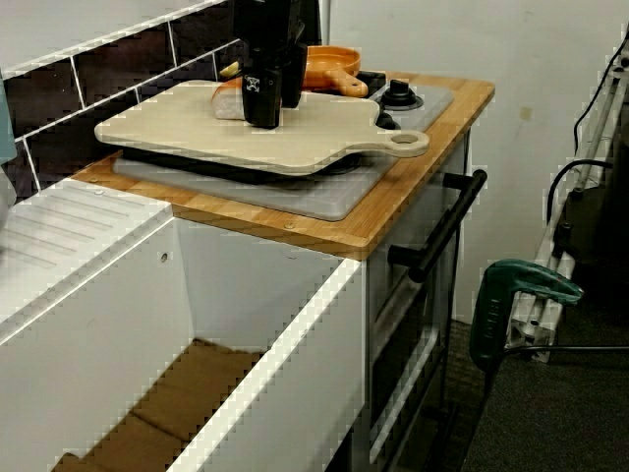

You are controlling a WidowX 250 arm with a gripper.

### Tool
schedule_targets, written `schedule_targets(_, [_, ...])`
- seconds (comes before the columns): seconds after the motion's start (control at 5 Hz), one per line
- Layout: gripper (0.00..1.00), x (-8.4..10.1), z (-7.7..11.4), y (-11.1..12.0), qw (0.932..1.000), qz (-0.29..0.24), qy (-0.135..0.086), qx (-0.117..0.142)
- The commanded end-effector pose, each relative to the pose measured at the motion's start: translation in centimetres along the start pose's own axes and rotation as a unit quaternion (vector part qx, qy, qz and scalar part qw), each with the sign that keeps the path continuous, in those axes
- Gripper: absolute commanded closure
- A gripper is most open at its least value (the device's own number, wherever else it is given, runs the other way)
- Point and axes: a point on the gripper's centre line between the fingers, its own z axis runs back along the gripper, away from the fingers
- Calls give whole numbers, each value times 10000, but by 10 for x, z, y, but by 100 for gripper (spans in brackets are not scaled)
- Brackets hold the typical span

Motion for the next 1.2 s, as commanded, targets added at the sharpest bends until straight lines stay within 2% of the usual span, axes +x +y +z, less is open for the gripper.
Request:
schedule_targets(0.0, [100,9,-1,-2,9997,-96,74,-210])
schedule_targets(0.2, [100,17,6,0,9993,-82,146,-336])
schedule_targets(0.4, [100,42,30,-3,9968,-393,209,-657])
schedule_targets(0.6, [100,45,48,-22,9912,-997,133,-864])
schedule_targets(0.8, [100,34,50,-38,9863,-1429,-68,-819])
schedule_targets(1.0, [100,19,44,-53,9762,-1966,-136,-910])
